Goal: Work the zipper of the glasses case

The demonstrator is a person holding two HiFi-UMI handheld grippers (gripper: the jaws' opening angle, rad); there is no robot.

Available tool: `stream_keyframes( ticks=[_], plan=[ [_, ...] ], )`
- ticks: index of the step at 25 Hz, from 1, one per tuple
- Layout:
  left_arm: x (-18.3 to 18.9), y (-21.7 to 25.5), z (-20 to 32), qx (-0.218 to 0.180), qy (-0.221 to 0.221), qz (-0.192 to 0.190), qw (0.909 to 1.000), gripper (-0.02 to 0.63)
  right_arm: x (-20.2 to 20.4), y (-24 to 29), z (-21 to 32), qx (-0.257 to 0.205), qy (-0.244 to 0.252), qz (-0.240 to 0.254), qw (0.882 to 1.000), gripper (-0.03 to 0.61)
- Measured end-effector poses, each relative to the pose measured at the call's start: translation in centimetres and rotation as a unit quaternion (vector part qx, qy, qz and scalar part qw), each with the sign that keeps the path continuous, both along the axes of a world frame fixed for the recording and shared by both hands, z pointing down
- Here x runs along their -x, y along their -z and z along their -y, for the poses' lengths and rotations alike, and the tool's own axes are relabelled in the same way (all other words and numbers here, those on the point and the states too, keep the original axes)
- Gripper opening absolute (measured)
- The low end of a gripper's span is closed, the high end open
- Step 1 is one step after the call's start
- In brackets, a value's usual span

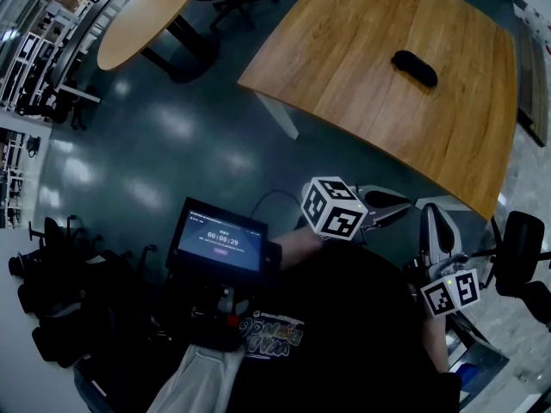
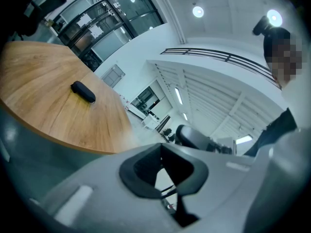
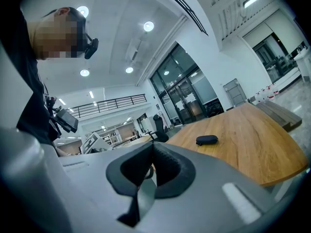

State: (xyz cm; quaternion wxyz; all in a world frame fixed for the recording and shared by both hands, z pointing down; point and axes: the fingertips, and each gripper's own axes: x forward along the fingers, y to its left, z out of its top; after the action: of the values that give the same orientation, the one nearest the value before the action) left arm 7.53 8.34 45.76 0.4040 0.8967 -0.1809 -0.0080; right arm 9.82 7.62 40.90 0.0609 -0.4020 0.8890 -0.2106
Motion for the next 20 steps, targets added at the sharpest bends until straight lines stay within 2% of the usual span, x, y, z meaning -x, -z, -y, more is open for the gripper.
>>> stream_keyframes(
  ticks=[20],
  plan=[
    [0.36,-0.02,0.55,0.000,0.010,0.000,0.9999,0.000,0.51,0.40,0.49,-0.014,0.011,-0.008,1.000,0.005]
  ],
)
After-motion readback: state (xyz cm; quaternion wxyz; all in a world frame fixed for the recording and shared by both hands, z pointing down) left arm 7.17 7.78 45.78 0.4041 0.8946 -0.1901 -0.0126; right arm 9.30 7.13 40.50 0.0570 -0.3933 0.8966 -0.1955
